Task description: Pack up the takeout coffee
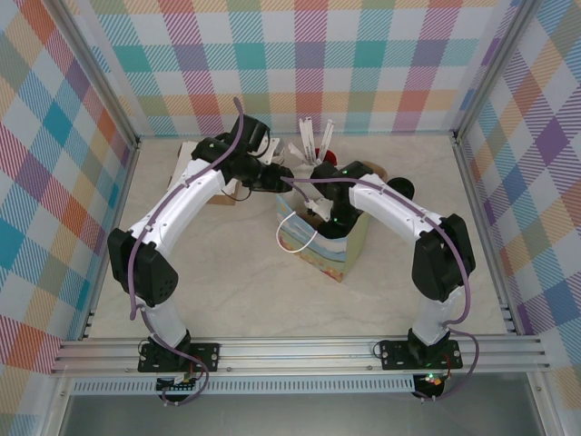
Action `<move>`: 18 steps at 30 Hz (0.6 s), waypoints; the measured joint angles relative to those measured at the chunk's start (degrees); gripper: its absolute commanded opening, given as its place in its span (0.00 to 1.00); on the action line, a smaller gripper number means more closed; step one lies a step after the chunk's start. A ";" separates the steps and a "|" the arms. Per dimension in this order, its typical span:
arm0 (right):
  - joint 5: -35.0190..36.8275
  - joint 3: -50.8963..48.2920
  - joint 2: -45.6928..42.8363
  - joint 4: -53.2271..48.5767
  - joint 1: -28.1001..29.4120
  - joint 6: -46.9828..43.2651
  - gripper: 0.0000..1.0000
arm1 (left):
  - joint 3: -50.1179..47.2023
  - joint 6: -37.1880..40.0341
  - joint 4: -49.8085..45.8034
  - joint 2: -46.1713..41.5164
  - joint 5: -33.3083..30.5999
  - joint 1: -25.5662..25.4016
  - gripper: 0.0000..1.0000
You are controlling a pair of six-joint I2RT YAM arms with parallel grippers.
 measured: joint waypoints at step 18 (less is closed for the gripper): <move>0.00 -0.31 0.11 0.42 -0.37 -0.02 0.84 | 0.02 0.00 -0.17 0.00 -0.04 0.00 0.54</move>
